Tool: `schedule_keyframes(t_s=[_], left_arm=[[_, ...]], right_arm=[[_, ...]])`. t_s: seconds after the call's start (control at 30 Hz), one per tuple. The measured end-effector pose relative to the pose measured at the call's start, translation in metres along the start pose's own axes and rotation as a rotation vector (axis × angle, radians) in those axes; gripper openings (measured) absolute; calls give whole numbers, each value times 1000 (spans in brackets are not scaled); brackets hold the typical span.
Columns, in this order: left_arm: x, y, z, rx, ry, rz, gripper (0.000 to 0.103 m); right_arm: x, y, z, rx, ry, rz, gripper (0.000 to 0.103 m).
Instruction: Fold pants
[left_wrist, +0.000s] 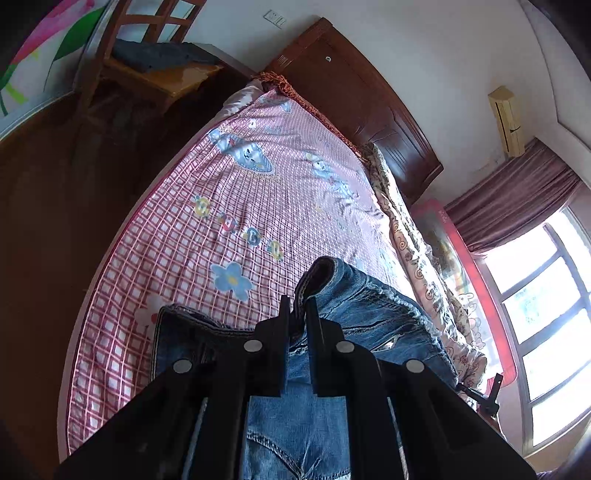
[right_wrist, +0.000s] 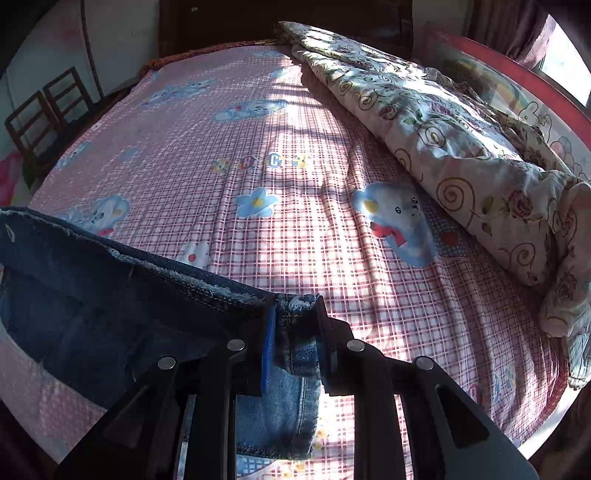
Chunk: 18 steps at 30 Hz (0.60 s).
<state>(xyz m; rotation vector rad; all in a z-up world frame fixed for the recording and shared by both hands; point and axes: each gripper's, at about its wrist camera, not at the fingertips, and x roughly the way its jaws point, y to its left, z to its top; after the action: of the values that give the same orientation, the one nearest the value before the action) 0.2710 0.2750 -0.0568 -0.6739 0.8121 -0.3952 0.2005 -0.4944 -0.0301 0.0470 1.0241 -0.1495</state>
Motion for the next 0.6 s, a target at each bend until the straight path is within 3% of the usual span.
schedule_keyframes(t_s=[0.2, 0.27, 0.4, 0.5, 0.6], left_arm=[[-23, 42, -58, -70, 14, 71, 23], [-24, 55, -76, -76, 51, 150, 45], [-30, 82, -110, -146, 89, 271, 62], [-40, 86, -123, -181, 39, 293, 66], [-44, 73, -129, -183, 18, 314, 73]], right_arm=[[29, 0, -79, 46, 80, 39, 20], [36, 1, -99, 63, 82, 23, 22], [24, -1, -111, 112, 59, 15, 26], [14, 3, -117, 109, 73, -9, 26], [8, -9, -127, 225, 97, 38, 26]])
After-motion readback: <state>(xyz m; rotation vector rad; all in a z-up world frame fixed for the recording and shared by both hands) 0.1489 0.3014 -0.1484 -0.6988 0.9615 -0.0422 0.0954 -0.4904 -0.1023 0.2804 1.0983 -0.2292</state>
